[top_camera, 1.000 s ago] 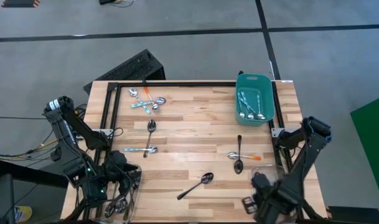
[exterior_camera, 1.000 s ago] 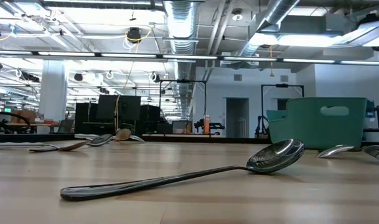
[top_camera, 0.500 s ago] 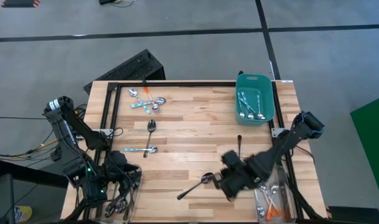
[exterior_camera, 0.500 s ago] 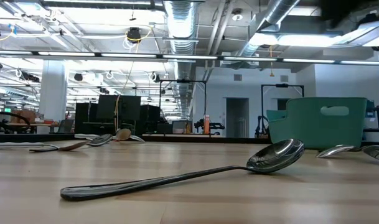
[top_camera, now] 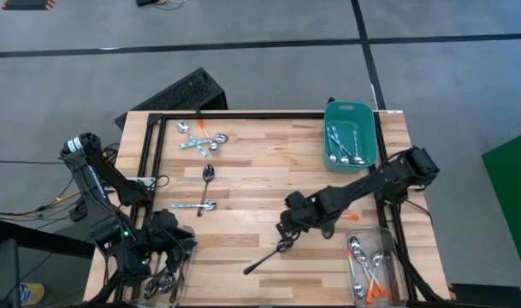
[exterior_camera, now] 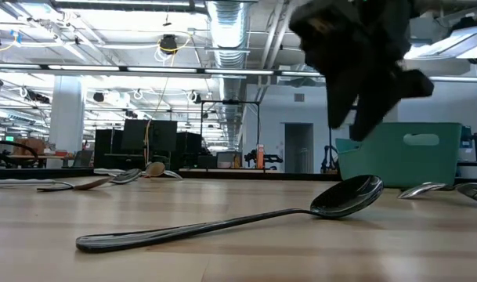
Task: Sort silverware by color (type)
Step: Put the black spoon into the left transparent bin
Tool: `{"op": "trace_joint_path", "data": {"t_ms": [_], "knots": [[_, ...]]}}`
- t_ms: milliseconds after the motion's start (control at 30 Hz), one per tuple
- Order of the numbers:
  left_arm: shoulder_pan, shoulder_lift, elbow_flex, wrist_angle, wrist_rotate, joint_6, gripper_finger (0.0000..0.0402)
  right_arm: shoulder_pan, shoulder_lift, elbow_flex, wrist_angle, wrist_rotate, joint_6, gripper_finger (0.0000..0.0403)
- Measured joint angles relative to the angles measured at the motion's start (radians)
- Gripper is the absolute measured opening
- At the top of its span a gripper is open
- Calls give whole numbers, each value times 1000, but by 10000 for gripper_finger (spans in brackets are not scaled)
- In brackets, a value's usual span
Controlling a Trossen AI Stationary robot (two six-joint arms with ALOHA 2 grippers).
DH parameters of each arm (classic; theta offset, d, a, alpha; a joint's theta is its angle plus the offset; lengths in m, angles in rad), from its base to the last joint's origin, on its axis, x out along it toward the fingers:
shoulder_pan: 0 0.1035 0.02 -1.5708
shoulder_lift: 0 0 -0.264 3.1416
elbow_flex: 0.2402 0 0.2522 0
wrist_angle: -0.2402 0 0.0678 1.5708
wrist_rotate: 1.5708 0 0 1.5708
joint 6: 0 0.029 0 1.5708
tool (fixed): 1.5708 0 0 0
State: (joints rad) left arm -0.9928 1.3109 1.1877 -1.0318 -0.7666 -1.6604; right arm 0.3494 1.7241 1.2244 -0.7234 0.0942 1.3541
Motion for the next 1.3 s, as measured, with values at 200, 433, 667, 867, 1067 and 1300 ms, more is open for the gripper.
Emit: {"op": "trace_joint_path", "data": {"t_ms": [200, 433, 667, 867, 1067, 1300], "knots": [[1, 0, 0, 2, -6, 9, 155, -3, 0, -76, 139, -118, -65, 213], [44, 0, 0, -6, -22, 103, 155, 14, 22, -90, 191, -118, -68, 212], [102, 0, 0, 4, 50, 175, 155, 23, 144, -90, 263, -228, -76, 211], [102, 0, 0, 21, 63, 175, 155, 42, 178, -82, 382, -254, -55, 179], [101, 0, 0, 21, 73, 197, 155, 40, 178, -81, 421, -251, -55, 64], [103, 0, 0, 18, 21, 232, 155, 41, 150, -71, 418, -240, -57, 19]]}}
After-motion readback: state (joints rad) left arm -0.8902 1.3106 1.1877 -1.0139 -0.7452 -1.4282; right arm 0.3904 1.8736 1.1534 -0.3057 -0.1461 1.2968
